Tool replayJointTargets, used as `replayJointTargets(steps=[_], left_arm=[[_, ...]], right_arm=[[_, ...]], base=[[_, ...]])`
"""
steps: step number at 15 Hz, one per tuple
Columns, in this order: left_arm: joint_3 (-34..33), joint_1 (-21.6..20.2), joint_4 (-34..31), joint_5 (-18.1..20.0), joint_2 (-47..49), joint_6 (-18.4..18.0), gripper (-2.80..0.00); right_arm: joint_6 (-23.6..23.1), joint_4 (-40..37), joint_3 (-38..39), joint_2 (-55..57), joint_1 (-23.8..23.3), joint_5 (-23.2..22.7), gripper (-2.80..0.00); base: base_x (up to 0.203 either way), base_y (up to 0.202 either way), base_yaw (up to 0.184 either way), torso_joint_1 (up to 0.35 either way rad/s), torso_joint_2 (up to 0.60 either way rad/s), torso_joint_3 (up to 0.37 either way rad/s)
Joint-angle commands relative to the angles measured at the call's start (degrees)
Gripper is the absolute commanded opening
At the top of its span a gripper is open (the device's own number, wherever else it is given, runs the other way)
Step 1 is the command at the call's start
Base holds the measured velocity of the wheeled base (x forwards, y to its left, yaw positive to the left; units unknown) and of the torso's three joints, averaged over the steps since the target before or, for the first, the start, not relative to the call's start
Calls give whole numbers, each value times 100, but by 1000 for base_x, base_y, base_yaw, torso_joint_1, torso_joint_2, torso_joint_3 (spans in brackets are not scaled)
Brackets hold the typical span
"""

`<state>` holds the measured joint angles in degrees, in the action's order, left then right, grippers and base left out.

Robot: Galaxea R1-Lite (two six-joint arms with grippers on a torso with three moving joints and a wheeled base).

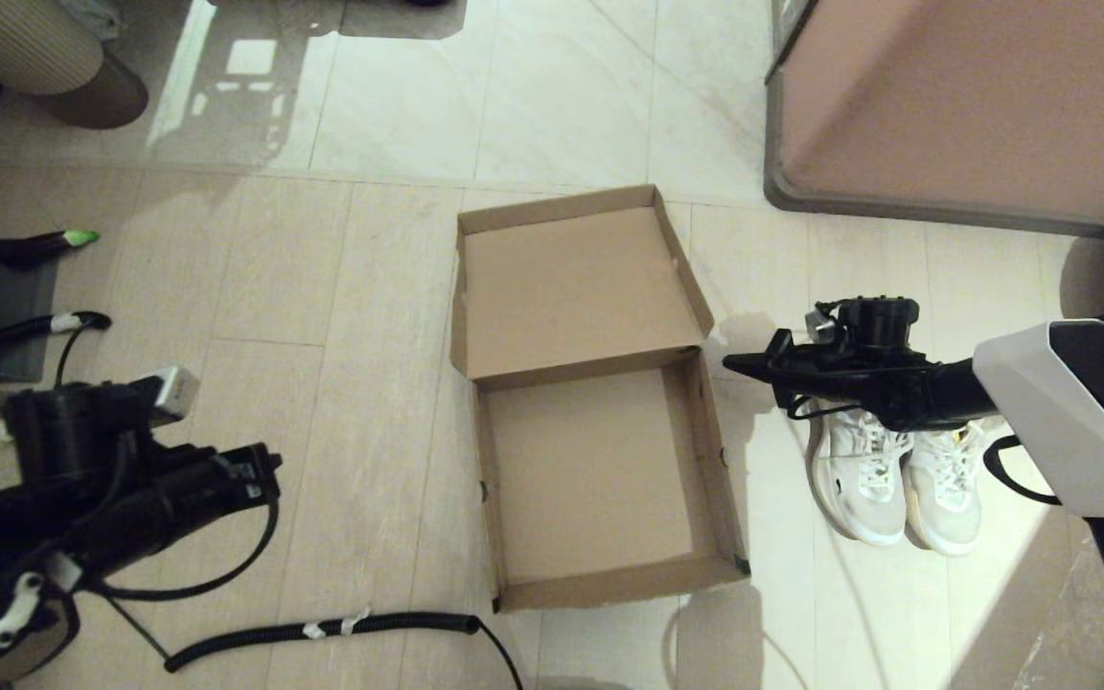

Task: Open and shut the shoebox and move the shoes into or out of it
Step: Put the shoes into the shoe box

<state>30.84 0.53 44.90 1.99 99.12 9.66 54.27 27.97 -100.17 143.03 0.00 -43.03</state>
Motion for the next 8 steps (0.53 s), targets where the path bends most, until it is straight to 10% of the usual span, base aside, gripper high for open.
replayJointTargets(steps=[1,8], left_arm=[[574,414,765,-72,1558,226,-280],[2824,1672,1366,-781,3366,2460,-280]], right_arm=[[63,-1,-249,-21,37,12,-280],[573,84,-1236,581,232,8,-280]], base=[[0,0,0,0,0,0],[0,0,0,0,0,0]])
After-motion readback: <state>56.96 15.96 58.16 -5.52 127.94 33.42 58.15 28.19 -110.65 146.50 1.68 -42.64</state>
